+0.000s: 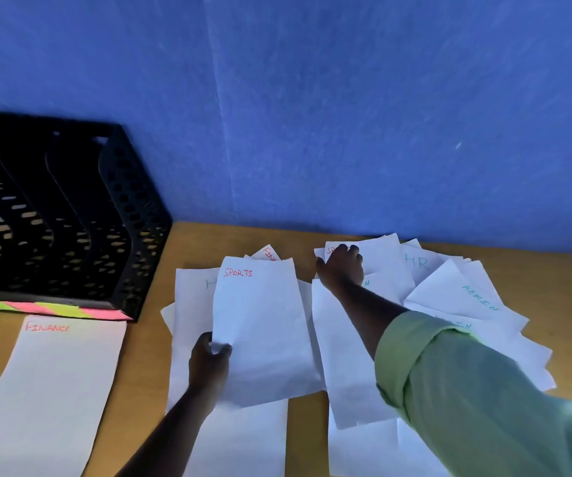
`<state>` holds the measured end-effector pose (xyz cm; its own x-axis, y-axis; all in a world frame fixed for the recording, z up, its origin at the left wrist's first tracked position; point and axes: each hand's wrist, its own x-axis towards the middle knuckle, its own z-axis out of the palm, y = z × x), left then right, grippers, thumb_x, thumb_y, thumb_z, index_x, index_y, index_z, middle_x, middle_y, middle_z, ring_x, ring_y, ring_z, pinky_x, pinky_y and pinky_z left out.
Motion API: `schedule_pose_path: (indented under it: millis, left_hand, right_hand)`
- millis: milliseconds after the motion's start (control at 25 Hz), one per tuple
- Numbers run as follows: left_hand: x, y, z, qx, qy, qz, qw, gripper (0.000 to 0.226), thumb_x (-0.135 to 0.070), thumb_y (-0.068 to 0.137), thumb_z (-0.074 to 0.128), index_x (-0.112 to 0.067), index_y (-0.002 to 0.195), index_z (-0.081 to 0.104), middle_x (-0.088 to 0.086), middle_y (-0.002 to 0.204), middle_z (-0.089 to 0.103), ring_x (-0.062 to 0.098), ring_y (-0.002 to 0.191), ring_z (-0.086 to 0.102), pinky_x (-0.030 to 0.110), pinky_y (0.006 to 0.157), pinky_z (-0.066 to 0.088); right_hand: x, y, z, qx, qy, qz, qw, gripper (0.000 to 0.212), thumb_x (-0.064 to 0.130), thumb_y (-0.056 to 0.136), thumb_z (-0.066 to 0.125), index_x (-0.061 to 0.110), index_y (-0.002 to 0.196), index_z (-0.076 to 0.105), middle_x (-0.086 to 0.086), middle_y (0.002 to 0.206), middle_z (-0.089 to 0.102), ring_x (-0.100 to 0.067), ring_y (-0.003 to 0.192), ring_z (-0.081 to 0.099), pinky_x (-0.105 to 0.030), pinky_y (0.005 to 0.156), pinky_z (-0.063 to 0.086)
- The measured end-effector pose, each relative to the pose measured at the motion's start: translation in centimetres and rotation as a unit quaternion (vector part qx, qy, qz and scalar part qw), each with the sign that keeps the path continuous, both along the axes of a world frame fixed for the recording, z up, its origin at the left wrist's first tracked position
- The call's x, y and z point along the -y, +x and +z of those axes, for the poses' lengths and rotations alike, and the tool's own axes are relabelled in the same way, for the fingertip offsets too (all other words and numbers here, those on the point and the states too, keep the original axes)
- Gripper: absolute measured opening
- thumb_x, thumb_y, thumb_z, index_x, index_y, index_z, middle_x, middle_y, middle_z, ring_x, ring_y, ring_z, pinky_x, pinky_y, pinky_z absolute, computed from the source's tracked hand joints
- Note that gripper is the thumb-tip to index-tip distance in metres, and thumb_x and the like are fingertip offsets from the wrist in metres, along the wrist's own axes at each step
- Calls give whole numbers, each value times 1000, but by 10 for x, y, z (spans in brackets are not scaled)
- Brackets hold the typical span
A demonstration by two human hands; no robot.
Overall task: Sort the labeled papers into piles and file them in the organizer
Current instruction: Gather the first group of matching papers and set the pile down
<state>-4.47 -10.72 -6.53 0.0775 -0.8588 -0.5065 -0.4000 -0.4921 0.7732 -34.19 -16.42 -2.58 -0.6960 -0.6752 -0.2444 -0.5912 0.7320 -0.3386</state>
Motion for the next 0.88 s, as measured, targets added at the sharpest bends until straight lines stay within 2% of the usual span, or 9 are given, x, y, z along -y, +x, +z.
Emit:
schedule_pose_path:
  millis: [80,160,280,400,520,600,680,760,880]
  left_hand:
    - [0,1,-8,6,5,2,1000,19,-8,87,62,-14,105,61,2,96,68,26,91,64,33,75,49]
    - [0,2,-13,7,4,-4,1000,16,-9,87,63,-14,102,62,1,95,68,24,90,64,32,75,48]
    - [-3,6,-14,0,6,-7,1000,13,-8,88,63,-13,100,64,1,94,70,23,90,64,30,74,46]
    - [1,10,-11,-8,6,-16,1000,14,-7,89,63,-14,101,64,0,95,70,21,91,64,30,76,46]
    - [11,13,-6,-15,-4,-43,999,16,-6,89,63,-13,104,63,1,97,70,22,92,64,31,78,47]
    - [16,13,-3,-20,-7,-62,998,16,-5,88,63,-11,104,64,4,97,70,26,93,65,31,76,47]
    - [18,12,3,-24,-11,-79,997,16,-6,89,62,-9,105,61,5,100,69,29,95,63,31,77,47]
    - [19,10,10,-27,-17,-88,996,22,-7,93,59,-12,115,56,4,110,65,27,102,60,32,86,45]
    - [18,7,22,-37,-46,-109,992,32,-5,95,53,-11,126,49,6,118,60,29,109,57,39,93,47]
  right_hand:
    - [8,2,-10,-18,31,15,999,53,43,95,59,4,130,54,-15,133,50,-32,125,51,-40,98,48]
    - [10,1,-17,-73,58,45,995,46,42,98,53,6,127,58,-14,129,55,-32,120,55,-38,95,48]
    - [6,-2,-20,-142,47,100,984,28,21,99,47,10,118,64,-11,120,64,-31,110,62,-36,91,48]
    - [3,-3,-11,-82,16,33,996,24,19,98,50,12,108,70,-10,112,72,-31,104,68,-33,85,51]
    - [-6,-9,6,4,-39,-54,998,26,38,91,64,13,91,71,-9,99,75,-31,97,69,-29,72,45]
    - [-15,-14,20,42,-89,-74,992,43,53,87,70,15,69,62,-4,79,70,-30,84,67,-26,61,37]
    - [-25,-16,37,70,-168,-95,979,57,59,88,69,16,58,45,0,61,54,-29,72,58,-29,55,30]
    - [-31,-14,57,70,-237,-99,964,56,56,92,66,16,61,41,0,61,51,-29,71,55,-32,59,33]
    - [-31,-1,83,68,-323,-56,942,38,42,97,66,5,86,64,-10,85,71,-30,86,68,-39,70,51]
